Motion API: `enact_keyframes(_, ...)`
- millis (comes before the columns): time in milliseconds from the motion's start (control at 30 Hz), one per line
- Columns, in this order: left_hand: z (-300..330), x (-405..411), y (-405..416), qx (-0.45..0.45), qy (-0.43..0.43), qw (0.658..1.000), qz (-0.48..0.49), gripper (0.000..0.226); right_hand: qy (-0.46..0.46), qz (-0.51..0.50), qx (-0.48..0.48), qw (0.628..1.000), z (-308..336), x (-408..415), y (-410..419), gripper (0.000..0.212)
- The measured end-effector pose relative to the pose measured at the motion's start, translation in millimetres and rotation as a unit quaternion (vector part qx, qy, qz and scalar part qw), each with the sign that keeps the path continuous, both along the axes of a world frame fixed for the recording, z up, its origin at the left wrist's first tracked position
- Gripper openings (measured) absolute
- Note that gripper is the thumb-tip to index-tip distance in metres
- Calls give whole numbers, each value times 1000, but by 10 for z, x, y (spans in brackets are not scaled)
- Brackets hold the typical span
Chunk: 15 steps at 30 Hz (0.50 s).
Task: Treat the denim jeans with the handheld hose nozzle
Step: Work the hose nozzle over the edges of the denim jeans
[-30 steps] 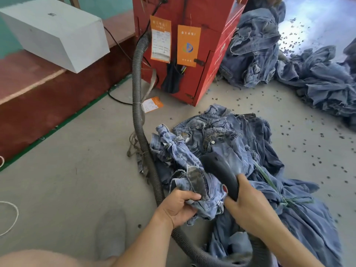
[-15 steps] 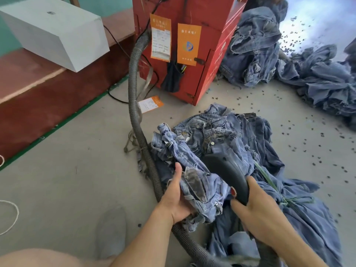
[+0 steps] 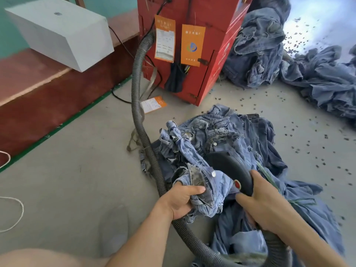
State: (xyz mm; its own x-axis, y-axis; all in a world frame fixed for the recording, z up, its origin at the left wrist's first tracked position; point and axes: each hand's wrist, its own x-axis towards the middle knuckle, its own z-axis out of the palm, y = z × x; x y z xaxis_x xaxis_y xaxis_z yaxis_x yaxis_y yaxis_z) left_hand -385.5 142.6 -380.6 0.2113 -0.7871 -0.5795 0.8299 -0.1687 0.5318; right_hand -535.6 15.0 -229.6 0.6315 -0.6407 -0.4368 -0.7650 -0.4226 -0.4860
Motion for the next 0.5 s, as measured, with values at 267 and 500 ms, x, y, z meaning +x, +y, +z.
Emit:
enact_keyframes(267, 24, -156, -31, 51, -56, 995, -59, 35, 44, 14, 19, 999, -44, 187, 113, 18)
enact_keyframes(500, 76, -32, -43, 132, -122, 981, -72, 16, 52, -11, 148, 988, 240, -54, 177, 18)
